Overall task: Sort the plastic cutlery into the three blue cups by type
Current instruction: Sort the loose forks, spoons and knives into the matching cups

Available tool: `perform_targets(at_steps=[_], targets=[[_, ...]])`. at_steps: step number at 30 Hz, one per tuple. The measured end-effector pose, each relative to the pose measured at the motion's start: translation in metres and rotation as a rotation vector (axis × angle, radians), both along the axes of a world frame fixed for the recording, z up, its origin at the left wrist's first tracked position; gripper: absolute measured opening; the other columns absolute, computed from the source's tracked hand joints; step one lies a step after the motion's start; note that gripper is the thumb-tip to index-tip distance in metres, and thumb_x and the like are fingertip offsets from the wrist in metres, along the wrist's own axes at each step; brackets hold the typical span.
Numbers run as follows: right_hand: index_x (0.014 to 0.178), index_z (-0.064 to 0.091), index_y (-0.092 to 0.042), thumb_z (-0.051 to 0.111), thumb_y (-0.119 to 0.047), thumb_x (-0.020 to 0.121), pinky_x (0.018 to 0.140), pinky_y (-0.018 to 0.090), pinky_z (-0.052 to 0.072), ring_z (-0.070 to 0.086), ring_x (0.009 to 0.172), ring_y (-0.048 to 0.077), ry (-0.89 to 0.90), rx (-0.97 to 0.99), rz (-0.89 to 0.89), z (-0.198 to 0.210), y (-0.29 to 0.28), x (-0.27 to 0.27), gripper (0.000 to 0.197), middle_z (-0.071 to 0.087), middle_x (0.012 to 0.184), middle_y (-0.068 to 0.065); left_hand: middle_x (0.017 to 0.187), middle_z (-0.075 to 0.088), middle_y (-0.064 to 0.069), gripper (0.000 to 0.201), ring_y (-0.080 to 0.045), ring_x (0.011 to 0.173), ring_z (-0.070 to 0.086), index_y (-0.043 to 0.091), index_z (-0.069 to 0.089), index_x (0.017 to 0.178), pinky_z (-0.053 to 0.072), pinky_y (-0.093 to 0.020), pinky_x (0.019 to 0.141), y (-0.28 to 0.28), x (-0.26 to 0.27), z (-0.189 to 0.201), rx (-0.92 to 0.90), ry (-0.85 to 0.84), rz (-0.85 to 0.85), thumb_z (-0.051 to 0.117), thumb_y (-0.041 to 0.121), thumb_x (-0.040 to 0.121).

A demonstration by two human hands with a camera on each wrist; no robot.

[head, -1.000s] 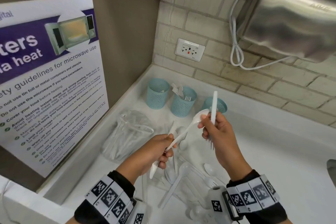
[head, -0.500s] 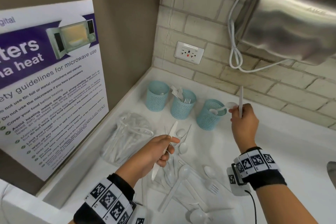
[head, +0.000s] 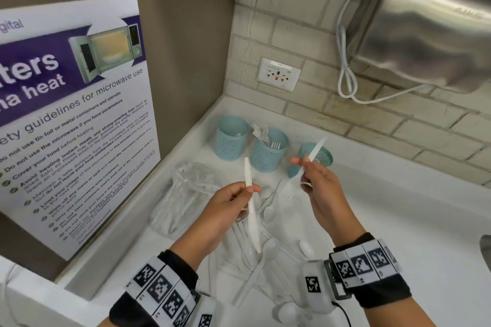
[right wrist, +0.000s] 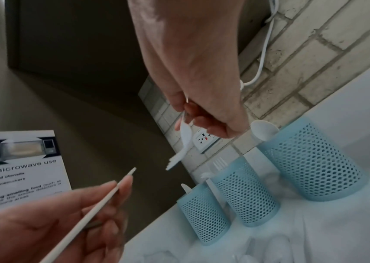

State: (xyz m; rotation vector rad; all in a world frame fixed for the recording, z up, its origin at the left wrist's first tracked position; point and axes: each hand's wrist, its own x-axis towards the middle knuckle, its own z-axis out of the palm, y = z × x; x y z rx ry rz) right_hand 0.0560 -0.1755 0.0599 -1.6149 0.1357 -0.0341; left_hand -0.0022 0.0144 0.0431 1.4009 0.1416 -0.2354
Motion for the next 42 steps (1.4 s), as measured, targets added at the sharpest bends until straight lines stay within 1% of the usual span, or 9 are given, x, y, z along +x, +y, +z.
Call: perform_targets(at_steps=[4, 13, 19, 22, 27, 32, 37, 39, 42], targets=[[0.096, 0.073, -0.019, 0.053, -0.025, 0.097, 0.075, 0.025, 0.037, 0.045, 0.069, 0.008, 0.014, 0.021, -0.01, -0.003, -0.001, -0.002, 0.021, 0.049, 0.07, -0.008, 0.081, 0.046, -0.006, 0.022, -0.018, 0.078, 0.044, 0.008, 0.068, 0.101, 0.041, -0.029, 0.076, 0.002, 0.002, -0.002, -0.026, -0.013, 0.034, 0.06, 0.027, 0.092], [0.107, 0.072, -0.017, 0.046, -0.036, 0.099, 0.08, 0.026, 0.041, 0.054, 0.083, 0.01, 0.04, 0.0, 0.017, -0.007, 0.0, -0.004, 0.033, 0.063, 0.082, -0.006, 0.079, 0.069, 0.005, 0.008, 0.0, 0.071, 0.061, 0.019, 0.071, 0.093, 0.049, -0.017, 0.07, 0.003, 0.004, -0.008, -0.068, -0.004, 0.113, 0.068, 0.021, 0.086], [0.085, 0.066, -0.023, 0.045, -0.036, 0.099, 0.082, 0.031, 0.043, 0.054, 0.091, 0.015, -0.047, -0.054, -0.027, -0.009, -0.002, 0.002, 0.028, 0.062, 0.09, -0.003, 0.077, 0.073, 0.004, 0.005, -0.008, 0.073, 0.06, 0.019, 0.069, 0.09, 0.048, -0.024, 0.072, 0.006, 0.006, -0.007, -0.12, 0.002, 0.257, 0.064, 0.019, 0.089], [0.082, 0.057, -0.018, 0.038, -0.041, 0.101, 0.068, 0.033, 0.043, 0.055, 0.069, 0.016, -0.021, -0.066, -0.036, -0.004, -0.002, 0.009, 0.035, 0.054, 0.071, 0.001, 0.084, 0.073, 0.001, 0.008, -0.01, 0.075, 0.059, 0.021, 0.067, 0.089, 0.047, -0.025, 0.074, 0.008, 0.008, -0.008, -0.148, 0.02, 0.321, 0.06, 0.023, 0.092], [0.116, 0.059, -0.016, 0.044, -0.033, 0.1, 0.049, 0.025, 0.04, 0.041, 0.05, 0.011, 0.205, -0.187, 0.14, 0.007, 0.001, 0.027, 0.027, 0.043, 0.073, 0.002, 0.083, 0.073, 0.001, 0.01, -0.009, 0.074, 0.059, 0.02, 0.066, 0.089, 0.047, -0.025, 0.073, 0.009, 0.009, -0.008, -0.153, 0.035, 0.346, 0.058, 0.024, 0.093], [0.094, 0.058, -0.006, 0.053, -0.016, 0.098, 0.037, 0.016, 0.037, 0.04, 0.049, 0.009, 0.384, 0.1, 0.089, 0.019, 0.009, 0.068, 0.012, 0.045, 0.067, 0.004, 0.084, 0.073, 0.002, 0.01, -0.009, 0.074, 0.059, 0.018, 0.066, 0.094, 0.047, -0.023, 0.073, 0.01, 0.009, -0.009, -0.151, 0.046, 0.343, 0.058, 0.024, 0.093], [0.108, 0.053, 0.007, 0.059, -0.014, 0.094, 0.062, 0.03, 0.06, 0.06, 0.092, 0.024, 0.435, 0.528, -0.017, 0.025, 0.011, 0.106, 0.026, 0.052, 0.11, 0.022, 0.084, 0.074, 0.0, 0.01, -0.009, 0.073, 0.059, 0.017, 0.065, 0.094, 0.048, -0.023, 0.071, 0.016, 0.012, -0.009, -0.137, 0.041, 0.356, 0.058, 0.023, 0.093], [0.105, 0.051, 0.007, 0.058, -0.012, 0.094, 0.079, 0.041, 0.059, 0.056, 0.115, 0.034, 0.423, 0.649, -0.038, 0.03, 0.013, 0.11, 0.023, 0.046, 0.126, 0.028, 0.083, 0.074, 0.001, 0.009, -0.008, 0.072, 0.059, 0.017, 0.065, 0.095, 0.047, -0.021, 0.07, 0.018, 0.013, -0.01, -0.143, 0.043, 0.359, 0.058, 0.023, 0.093], [0.105, 0.045, 0.017, 0.053, -0.018, 0.097, 0.085, 0.036, 0.055, 0.055, 0.12, 0.038, 0.444, 0.677, 0.001, 0.035, 0.013, 0.107, 0.036, 0.045, 0.129, 0.035, 0.084, 0.074, -0.001, 0.006, -0.008, 0.071, 0.058, 0.019, 0.065, 0.092, 0.046, -0.02, 0.068, 0.019, 0.013, -0.01, -0.149, 0.048, 0.357, 0.059, 0.021, 0.093]])
